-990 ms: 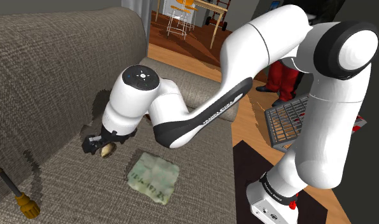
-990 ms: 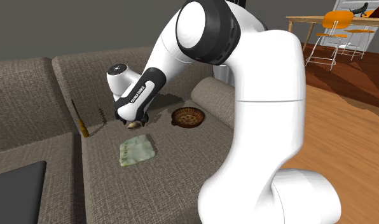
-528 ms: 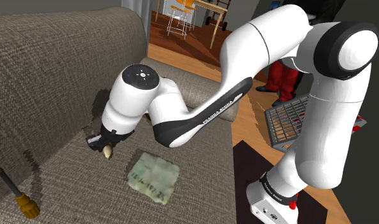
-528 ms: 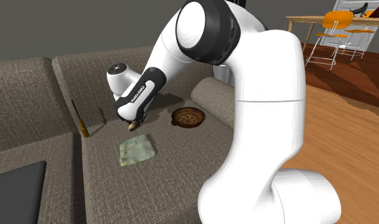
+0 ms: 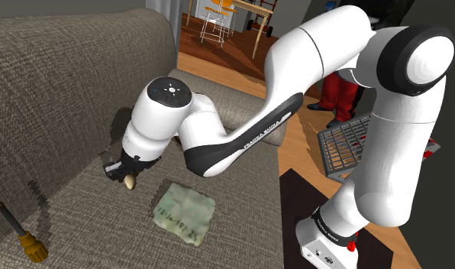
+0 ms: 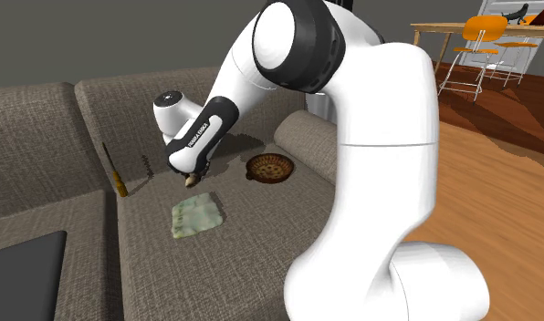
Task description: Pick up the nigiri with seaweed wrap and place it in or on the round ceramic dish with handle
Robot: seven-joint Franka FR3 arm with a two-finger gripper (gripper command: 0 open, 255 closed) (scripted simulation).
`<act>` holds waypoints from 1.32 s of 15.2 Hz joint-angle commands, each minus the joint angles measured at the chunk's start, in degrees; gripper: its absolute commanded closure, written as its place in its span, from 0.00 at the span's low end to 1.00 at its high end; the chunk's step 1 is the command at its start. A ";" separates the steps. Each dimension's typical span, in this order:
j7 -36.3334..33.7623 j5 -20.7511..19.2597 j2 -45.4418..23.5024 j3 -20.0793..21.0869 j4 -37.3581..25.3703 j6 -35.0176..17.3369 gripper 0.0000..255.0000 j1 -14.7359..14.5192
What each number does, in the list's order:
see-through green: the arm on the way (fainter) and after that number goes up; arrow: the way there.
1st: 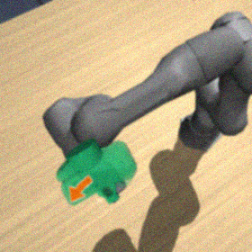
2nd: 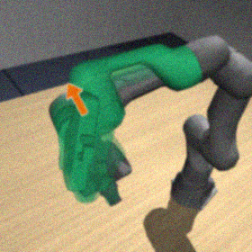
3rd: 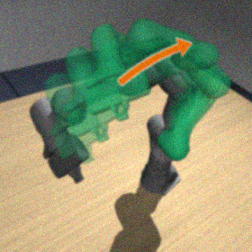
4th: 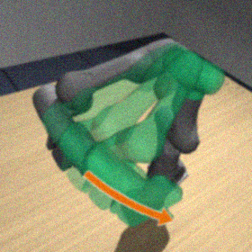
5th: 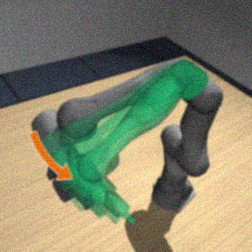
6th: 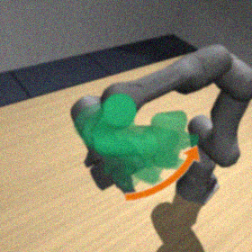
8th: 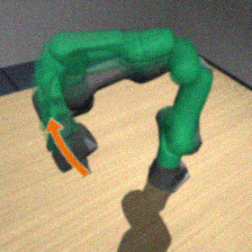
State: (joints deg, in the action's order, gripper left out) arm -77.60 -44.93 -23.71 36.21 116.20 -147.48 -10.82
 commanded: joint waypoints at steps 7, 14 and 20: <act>4.39 5.49 3.36 3.23 -0.17 3.10 1.00 2.37; 8.57 10.73 6.86 5.99 -1.14 6.29 1.00 4.51; 11.93 14.95 9.63 7.88 -2.53 9.28 1.00 6.01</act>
State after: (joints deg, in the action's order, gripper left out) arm -66.18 -30.69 -14.56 43.77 113.89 -138.72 -5.01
